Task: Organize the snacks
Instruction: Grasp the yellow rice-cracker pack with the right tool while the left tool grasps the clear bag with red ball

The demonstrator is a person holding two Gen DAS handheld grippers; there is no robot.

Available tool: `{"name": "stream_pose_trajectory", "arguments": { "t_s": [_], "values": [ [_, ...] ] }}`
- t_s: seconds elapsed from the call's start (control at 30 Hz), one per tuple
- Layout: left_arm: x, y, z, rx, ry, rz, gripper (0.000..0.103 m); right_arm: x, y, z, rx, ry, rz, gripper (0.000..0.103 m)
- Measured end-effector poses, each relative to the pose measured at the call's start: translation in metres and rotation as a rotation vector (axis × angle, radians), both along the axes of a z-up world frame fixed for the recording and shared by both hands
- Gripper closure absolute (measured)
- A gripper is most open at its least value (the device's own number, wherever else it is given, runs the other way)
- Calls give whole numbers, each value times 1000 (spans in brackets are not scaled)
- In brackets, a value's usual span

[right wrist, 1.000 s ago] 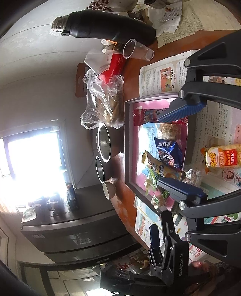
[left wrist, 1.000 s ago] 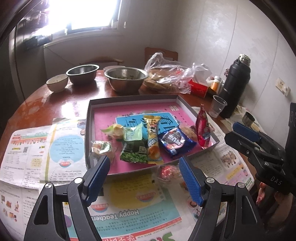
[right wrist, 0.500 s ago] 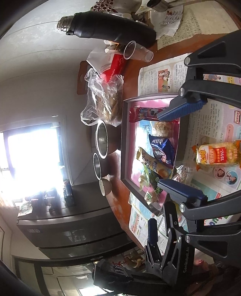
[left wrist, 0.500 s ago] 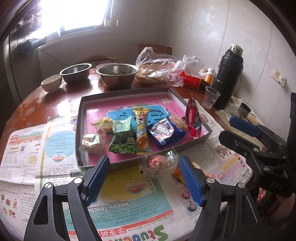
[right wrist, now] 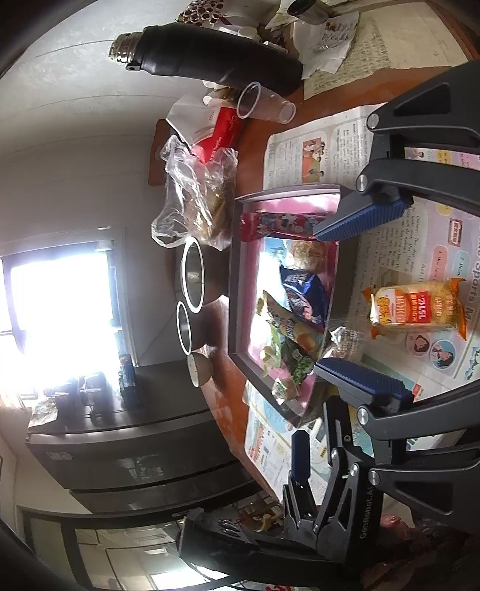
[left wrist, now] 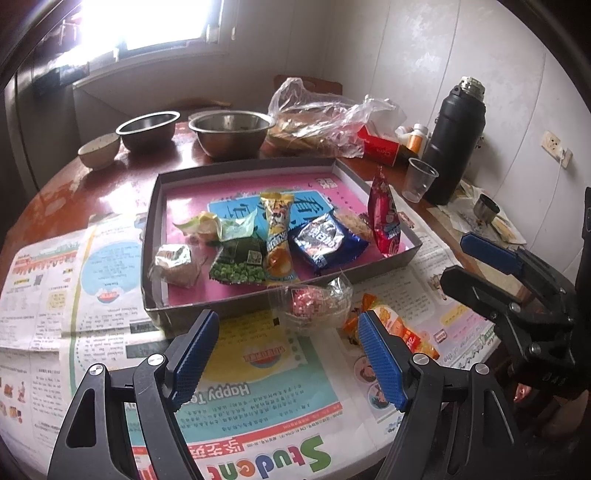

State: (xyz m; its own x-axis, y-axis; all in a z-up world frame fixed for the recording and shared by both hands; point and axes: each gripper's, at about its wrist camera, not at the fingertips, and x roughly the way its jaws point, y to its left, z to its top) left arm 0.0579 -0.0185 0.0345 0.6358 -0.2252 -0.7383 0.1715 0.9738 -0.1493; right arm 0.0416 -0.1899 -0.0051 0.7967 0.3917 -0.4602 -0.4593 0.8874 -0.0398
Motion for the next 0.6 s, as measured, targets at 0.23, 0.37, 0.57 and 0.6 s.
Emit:
{"name": "stream_pose_trajectory", "arguments": {
  "t_s": [0.23,0.37,0.57,0.6],
  "values": [
    [8,1,-14,-21,49,0,24,-1,1,-21,-19,54,11,38],
    [13,2,-22,-40,70,4,24,2,2,-40,-38,101,15,38],
    [24,0,-35,-70,103,4,24,10,6,-65,-77,156,13,38],
    [25,0,-36,-75,106,3,24,11,8,-69,-83,161,18,38]
  ]
}}
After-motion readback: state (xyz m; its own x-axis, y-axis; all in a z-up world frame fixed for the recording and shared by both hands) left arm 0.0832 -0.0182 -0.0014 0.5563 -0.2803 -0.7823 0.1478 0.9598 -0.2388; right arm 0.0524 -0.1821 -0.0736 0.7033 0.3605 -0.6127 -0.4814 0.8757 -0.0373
